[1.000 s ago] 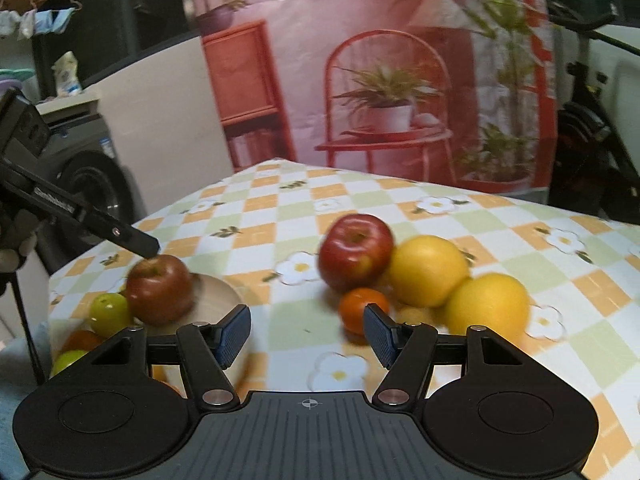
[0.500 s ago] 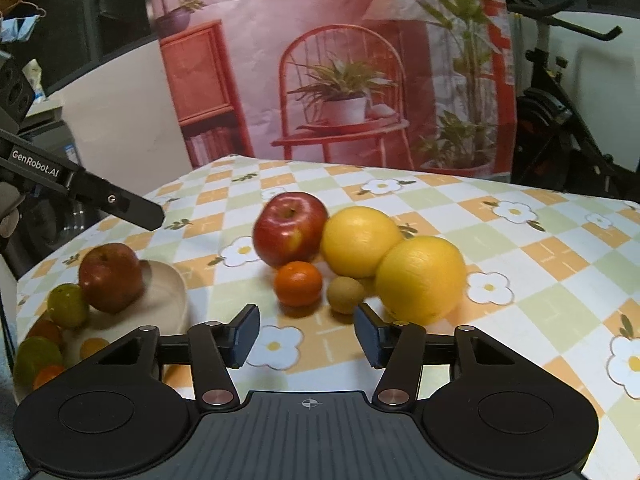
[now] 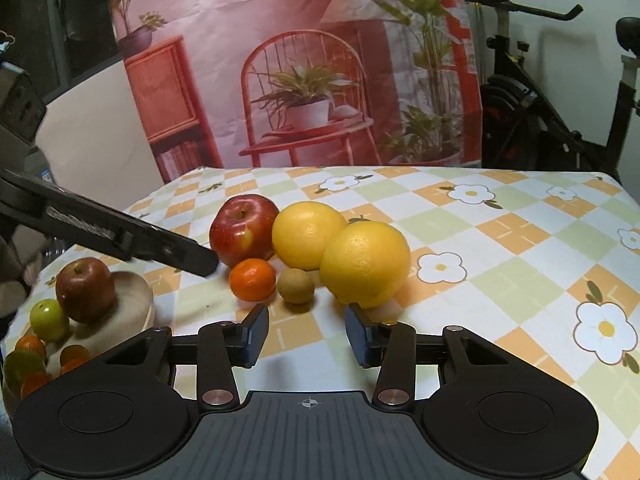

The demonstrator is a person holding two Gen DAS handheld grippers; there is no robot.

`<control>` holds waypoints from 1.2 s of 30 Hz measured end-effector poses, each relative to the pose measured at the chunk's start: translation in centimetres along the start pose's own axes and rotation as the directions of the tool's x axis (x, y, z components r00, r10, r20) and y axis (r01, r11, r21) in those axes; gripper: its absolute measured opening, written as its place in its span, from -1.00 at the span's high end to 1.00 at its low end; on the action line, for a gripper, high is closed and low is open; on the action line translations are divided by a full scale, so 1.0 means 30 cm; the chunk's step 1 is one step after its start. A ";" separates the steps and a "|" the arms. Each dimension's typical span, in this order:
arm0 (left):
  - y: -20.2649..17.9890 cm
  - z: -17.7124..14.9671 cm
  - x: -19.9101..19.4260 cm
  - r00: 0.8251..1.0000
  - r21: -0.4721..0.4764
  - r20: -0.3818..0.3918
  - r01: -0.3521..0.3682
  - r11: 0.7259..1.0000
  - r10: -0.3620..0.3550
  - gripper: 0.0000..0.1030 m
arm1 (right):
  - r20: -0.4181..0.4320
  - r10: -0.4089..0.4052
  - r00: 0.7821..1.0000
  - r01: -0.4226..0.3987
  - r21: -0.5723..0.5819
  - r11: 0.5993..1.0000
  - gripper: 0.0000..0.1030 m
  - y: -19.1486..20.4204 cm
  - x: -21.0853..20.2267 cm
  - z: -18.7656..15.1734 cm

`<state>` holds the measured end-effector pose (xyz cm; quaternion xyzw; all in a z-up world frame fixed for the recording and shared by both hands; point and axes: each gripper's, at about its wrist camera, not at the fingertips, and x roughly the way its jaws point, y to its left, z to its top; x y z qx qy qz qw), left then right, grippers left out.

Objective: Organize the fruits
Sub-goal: 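Move the left tool toward the small tangerine in the fruit pile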

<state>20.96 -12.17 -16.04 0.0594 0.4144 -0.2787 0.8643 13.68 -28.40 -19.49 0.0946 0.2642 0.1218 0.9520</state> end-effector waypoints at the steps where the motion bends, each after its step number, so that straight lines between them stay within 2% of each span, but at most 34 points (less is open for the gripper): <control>1: -0.004 0.002 0.010 1.000 0.002 -0.004 -0.004 1.000 0.004 0.24 | 0.004 0.001 1.000 -0.001 0.004 1.000 0.22 -0.002 -0.001 -0.001; 7: -0.017 0.002 0.049 0.999 0.004 -0.030 -0.041 0.999 0.041 0.24 | 0.028 0.008 1.000 -0.009 0.045 0.999 0.22 -0.027 -0.013 -0.006; 19: -0.025 0.016 0.101 0.996 -0.033 -0.047 -0.071 0.997 0.069 0.23 | 0.026 0.029 0.999 -0.031 0.055 0.998 0.22 -0.033 -0.008 -0.005; 36: -0.047 0.005 0.085 0.998 -0.001 -0.022 -0.059 0.998 0.059 0.29 | 0.026 0.026 0.999 -0.028 0.053 0.998 0.23 -0.028 -0.005 -0.009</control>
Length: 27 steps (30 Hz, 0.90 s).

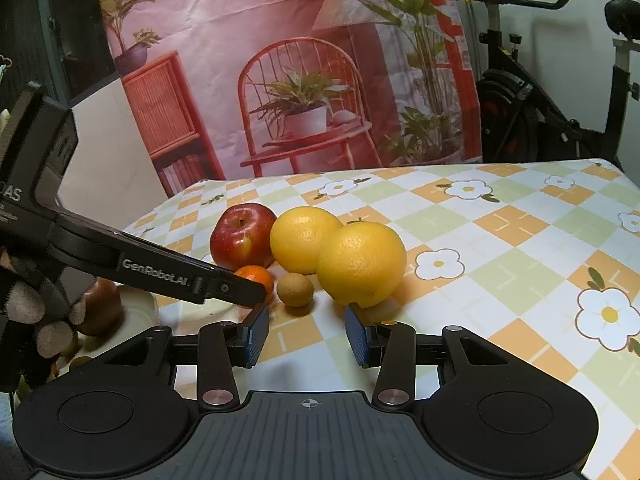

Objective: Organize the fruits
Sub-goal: 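Move the left tool toward the small tangerine in the fruit pile, then close the left tool on the tangerine while the right tool closes on the small brown kiwi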

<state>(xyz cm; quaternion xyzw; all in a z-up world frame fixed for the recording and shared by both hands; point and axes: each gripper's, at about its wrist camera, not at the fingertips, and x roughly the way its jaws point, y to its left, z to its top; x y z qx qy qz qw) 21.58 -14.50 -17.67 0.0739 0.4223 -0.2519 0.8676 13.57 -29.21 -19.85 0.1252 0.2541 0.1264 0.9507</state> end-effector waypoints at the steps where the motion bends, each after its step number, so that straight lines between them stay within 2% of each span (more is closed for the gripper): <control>1: 0.001 -0.002 -0.010 1.000 -0.001 0.007 0.002 1.000 -0.002 0.29 | 0.001 0.000 1.000 0.000 -0.003 1.000 0.25 0.001 0.001 -0.001; 4: 0.003 -0.013 -0.053 0.999 0.001 0.037 0.007 1.000 -0.007 0.29 | -0.006 -0.009 1.000 0.009 -0.011 1.000 0.37 0.008 0.006 -0.002; 8: 0.014 -0.035 -0.109 0.997 -0.015 0.071 0.012 1.000 -0.011 0.29 | -0.011 -0.024 1.000 0.024 -0.031 0.999 0.42 0.023 0.011 -0.003; 18: 0.037 -0.094 -0.250 0.986 -0.040 0.165 -0.029 0.999 0.035 0.29 | -0.014 -0.044 0.999 0.043 -0.054 0.998 0.51 0.088 0.062 0.015; 22: 0.057 -0.112 -0.298 0.978 -0.045 0.198 -0.056 0.997 0.064 0.29 | -0.017 -0.082 0.996 0.081 -0.062 0.995 0.50 0.126 0.107 0.025; 27: 0.089 -0.131 -0.320 0.975 -0.077 0.212 -0.058 0.995 0.073 0.29 | -0.040 -0.154 0.987 0.153 -0.016 0.988 0.46 0.146 0.155 0.033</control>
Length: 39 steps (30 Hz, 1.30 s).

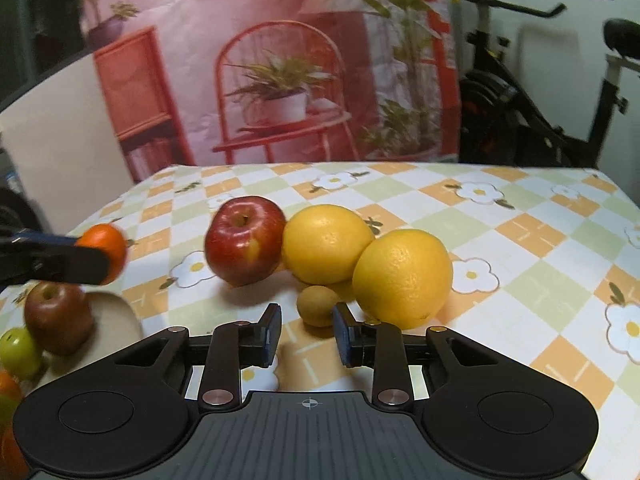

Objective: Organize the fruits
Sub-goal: 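Close the left tool on the tangerine while the right tool closes on the small brown kiwi, then carry the tangerine into the plate with the left tool while the right tool carries the kiwi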

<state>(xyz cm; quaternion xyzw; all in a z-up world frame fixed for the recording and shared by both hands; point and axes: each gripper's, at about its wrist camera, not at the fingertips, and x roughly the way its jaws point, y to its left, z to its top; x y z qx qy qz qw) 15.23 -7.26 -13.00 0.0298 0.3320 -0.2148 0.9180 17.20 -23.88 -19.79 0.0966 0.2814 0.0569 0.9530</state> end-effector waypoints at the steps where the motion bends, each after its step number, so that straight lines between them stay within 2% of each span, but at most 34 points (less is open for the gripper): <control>1: 0.007 -0.002 -0.003 1.000 -0.006 0.001 0.001 1.000 -0.001 0.29 | 0.000 -0.016 1.000 0.016 0.005 1.000 0.46 0.004 0.006 0.001; 11: 0.043 -0.028 -0.004 1.000 -0.037 0.007 0.018 0.999 -0.018 0.29 | -0.019 -0.113 0.993 0.113 0.023 0.993 0.45 0.046 0.063 0.011; 15: 0.059 -0.041 -0.005 1.000 -0.051 0.005 0.019 0.999 -0.018 0.29 | -0.025 -0.130 0.991 0.130 -0.002 0.991 0.50 0.068 0.080 0.012; 19: 0.070 -0.047 -0.010 1.000 -0.058 0.001 0.015 0.998 -0.015 0.29 | -0.012 -0.106 0.994 0.107 0.022 0.994 0.51 0.056 0.069 0.006; 29: 0.115 -0.064 -0.063 1.000 -0.056 -0.009 0.018 0.998 -0.018 0.29 | 0.059 0.057 0.997 -0.060 0.062 0.996 0.51 0.042 -0.048 -0.023; 33: 0.146 -0.088 -0.107 0.999 -0.071 -0.030 0.015 0.997 -0.017 0.29 | 0.069 0.153 0.986 -0.156 0.025 0.988 0.51 0.083 -0.105 -0.036; 39: 0.146 -0.136 -0.163 0.997 -0.054 -0.072 0.023 0.998 -0.027 0.29 | 0.031 0.290 0.957 -0.288 -0.058 0.956 0.51 0.173 -0.148 -0.035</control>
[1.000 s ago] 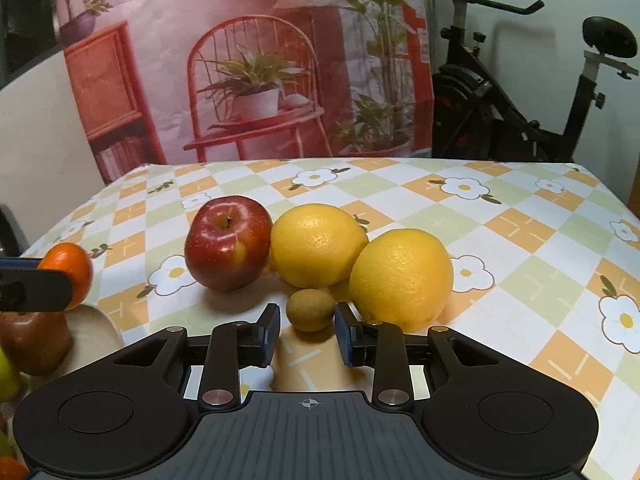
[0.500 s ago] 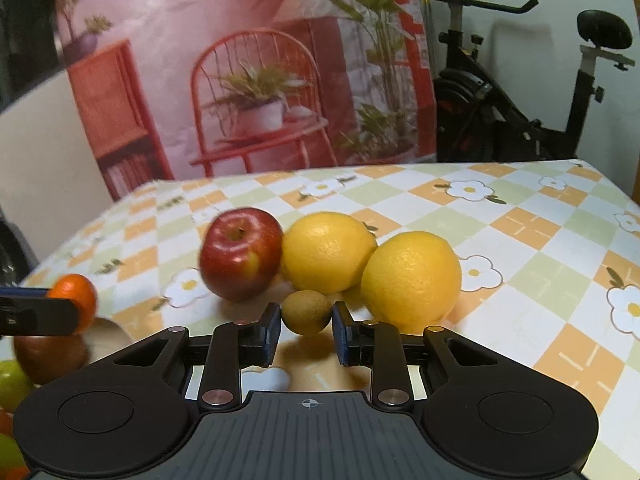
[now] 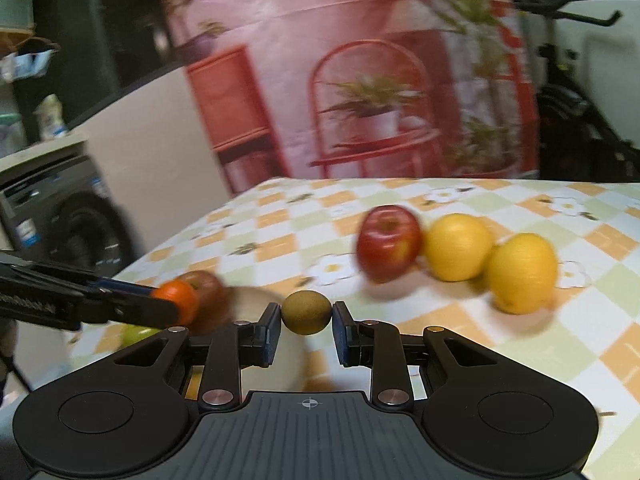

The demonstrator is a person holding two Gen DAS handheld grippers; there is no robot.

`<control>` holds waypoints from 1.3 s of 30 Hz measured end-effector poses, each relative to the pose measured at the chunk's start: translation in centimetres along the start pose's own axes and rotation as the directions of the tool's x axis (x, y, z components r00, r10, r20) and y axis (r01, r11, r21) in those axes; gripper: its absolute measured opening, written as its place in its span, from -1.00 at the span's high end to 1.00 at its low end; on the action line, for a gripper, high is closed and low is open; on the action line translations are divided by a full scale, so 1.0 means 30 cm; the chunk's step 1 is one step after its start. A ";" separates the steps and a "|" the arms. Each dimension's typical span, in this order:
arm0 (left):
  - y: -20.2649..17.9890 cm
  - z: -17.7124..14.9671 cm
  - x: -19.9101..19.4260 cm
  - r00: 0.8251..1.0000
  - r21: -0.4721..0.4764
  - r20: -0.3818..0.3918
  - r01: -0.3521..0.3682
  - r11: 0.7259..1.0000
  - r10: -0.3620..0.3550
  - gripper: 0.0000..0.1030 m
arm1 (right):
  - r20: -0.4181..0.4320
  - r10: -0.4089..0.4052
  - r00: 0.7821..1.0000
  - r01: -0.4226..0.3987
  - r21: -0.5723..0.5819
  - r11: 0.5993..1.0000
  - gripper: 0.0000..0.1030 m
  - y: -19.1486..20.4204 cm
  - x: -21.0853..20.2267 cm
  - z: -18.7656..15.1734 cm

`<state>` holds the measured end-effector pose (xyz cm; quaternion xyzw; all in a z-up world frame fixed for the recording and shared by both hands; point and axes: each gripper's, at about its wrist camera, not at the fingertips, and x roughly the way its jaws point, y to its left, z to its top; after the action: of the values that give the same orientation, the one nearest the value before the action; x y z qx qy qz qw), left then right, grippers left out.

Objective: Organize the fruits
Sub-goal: 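Carry the tangerine into the plate with the left tool while the right tool carries the kiwi, then release the kiwi into the plate with the right tool and withdraw both tools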

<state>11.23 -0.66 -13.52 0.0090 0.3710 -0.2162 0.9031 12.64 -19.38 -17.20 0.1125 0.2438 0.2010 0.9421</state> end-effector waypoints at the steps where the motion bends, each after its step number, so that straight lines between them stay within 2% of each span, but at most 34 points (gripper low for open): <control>1: -0.002 -0.007 -0.007 1.000 0.004 -0.004 0.001 1.000 -0.001 0.29 | -0.009 0.021 1.000 -0.021 -0.004 1.000 0.51 0.012 0.002 0.000; 6: -0.006 -0.037 -0.026 0.998 0.027 -0.045 -0.034 0.999 0.035 0.29 | -0.053 0.088 0.995 -0.090 -0.041 0.995 0.51 0.058 0.010 -0.007; 12: 0.010 -0.057 -0.013 0.995 0.019 -0.092 -0.044 0.999 0.046 0.29 | -0.114 0.112 0.987 -0.123 -0.094 0.988 0.51 0.101 0.035 -0.016; 21: 0.042 -0.068 -0.003 0.993 -0.004 -0.111 -0.038 0.999 0.038 0.29 | -0.214 0.143 0.966 -0.179 -0.164 0.970 0.51 0.135 0.123 0.002; 28: 0.051 -0.083 0.018 0.990 -0.030 -0.137 -0.022 0.999 0.018 0.29 | -0.221 0.138 0.966 -0.166 -0.116 0.979 0.51 0.097 0.131 -0.011; 39: 0.053 -0.092 0.026 0.989 -0.037 -0.149 -0.020 0.999 0.014 0.29 | -0.221 0.159 0.962 -0.186 -0.106 0.977 0.51 0.087 0.109 -0.033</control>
<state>10.51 0.97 -16.26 0.0108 0.4415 -0.1998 0.8747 13.92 -15.52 -18.60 0.0516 0.3186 0.3083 0.8948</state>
